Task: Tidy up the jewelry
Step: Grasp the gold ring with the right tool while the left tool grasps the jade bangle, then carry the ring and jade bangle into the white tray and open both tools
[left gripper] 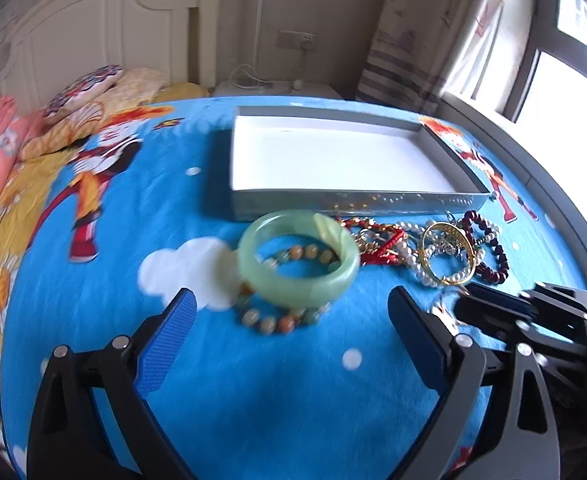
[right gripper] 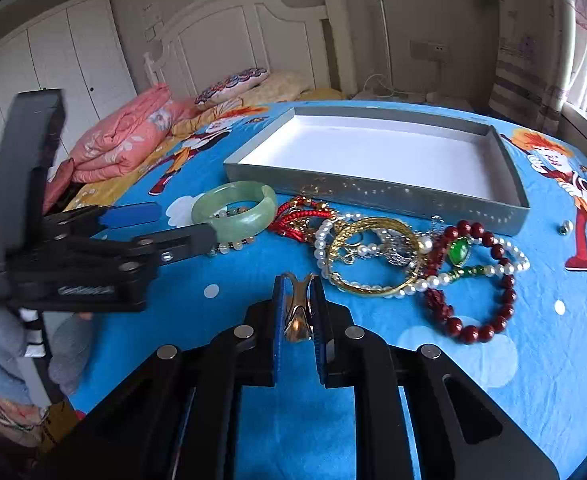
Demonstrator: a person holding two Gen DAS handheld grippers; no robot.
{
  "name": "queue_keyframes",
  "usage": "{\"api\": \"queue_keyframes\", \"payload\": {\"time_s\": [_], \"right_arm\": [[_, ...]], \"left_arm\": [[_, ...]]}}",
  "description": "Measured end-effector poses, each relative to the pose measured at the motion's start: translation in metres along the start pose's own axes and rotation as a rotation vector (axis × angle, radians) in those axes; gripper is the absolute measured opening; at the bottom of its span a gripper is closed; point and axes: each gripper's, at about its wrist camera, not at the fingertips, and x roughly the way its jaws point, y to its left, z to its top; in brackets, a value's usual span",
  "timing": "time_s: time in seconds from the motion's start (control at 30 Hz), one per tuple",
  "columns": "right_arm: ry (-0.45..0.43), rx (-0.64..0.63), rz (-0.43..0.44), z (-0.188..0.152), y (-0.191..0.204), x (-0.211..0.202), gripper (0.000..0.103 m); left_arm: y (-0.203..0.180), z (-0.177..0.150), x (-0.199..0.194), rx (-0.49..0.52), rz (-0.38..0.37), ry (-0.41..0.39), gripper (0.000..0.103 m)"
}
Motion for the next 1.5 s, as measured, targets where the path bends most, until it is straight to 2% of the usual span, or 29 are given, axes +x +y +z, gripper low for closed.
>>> {"api": "queue_keyframes", "payload": {"time_s": [0.33, 0.37, 0.4, 0.43, 0.47, 0.53, 0.97, 1.07, 1.13, 1.2, 1.23, 1.27, 1.3, 1.33, 1.4, 1.47, 1.5], "right_arm": [[-0.045, 0.053, 0.027, -0.005, -0.018, -0.015, 0.009], [-0.047, 0.054, 0.029, -0.005, -0.018, -0.015, 0.009], [-0.048, 0.055, 0.032, -0.005, -0.018, -0.015, 0.009], [-0.051, 0.055, 0.035, -0.005, -0.018, -0.016, 0.008], [-0.053, 0.055, 0.036, -0.005, -0.018, -0.017, 0.007], [-0.057, 0.058, 0.038, -0.006, -0.019, -0.018, 0.007], [-0.109, 0.069, 0.051, -0.003, -0.021, -0.033, 0.003], [-0.074, 0.068, 0.075, -0.002, -0.023, -0.029, 0.003], [-0.037, 0.051, 0.087, -0.003, -0.022, -0.024, 0.006], [-0.031, 0.046, 0.091, -0.005, -0.022, -0.023, 0.015], [-0.021, 0.051, 0.088, -0.006, -0.023, -0.022, 0.040], [-0.010, 0.059, 0.089, -0.006, -0.024, -0.020, 0.075], [-0.022, 0.065, 0.092, -0.007, -0.025, -0.021, 0.084], [-0.033, 0.065, 0.096, -0.008, -0.024, -0.022, 0.085], [-0.021, 0.049, 0.092, -0.008, -0.023, -0.021, 0.078], [-0.003, 0.049, 0.079, -0.008, -0.022, -0.017, 0.065], [0.016, 0.047, 0.075, -0.008, -0.022, -0.014, 0.062]], "left_arm": [[0.000, 0.027, 0.046, 0.013, 0.067, 0.082, 0.095], [0.000, 0.027, 0.049, 0.012, 0.068, 0.089, 0.093], [0.000, 0.026, 0.052, 0.016, 0.062, 0.096, 0.084], [-0.002, 0.025, 0.055, 0.022, 0.054, 0.104, 0.079], [-0.006, 0.025, 0.054, 0.041, 0.081, 0.090, 0.079], [-0.007, 0.023, 0.053, 0.046, 0.088, 0.083, 0.078], [-0.011, 0.017, 0.012, 0.039, 0.067, -0.032, 0.078], [-0.012, 0.016, 0.006, 0.044, 0.059, -0.043, 0.078], [-0.011, 0.015, 0.004, 0.041, 0.057, -0.046, 0.078], [-0.010, 0.014, 0.002, 0.036, 0.051, -0.048, 0.078], [-0.009, 0.013, 0.001, 0.034, 0.050, -0.048, 0.078], [-0.008, 0.012, 0.001, 0.032, 0.048, -0.047, 0.078], [-0.007, 0.010, 0.001, 0.030, 0.046, -0.046, 0.078], [-0.007, 0.009, 0.000, 0.029, 0.044, -0.046, 0.078], [-0.007, 0.006, 0.000, 0.029, 0.043, -0.045, 0.078], [-0.007, 0.004, 0.001, 0.031, 0.039, -0.040, 0.078], [-0.007, 0.003, 0.001, 0.033, 0.039, -0.040, 0.078]]}}
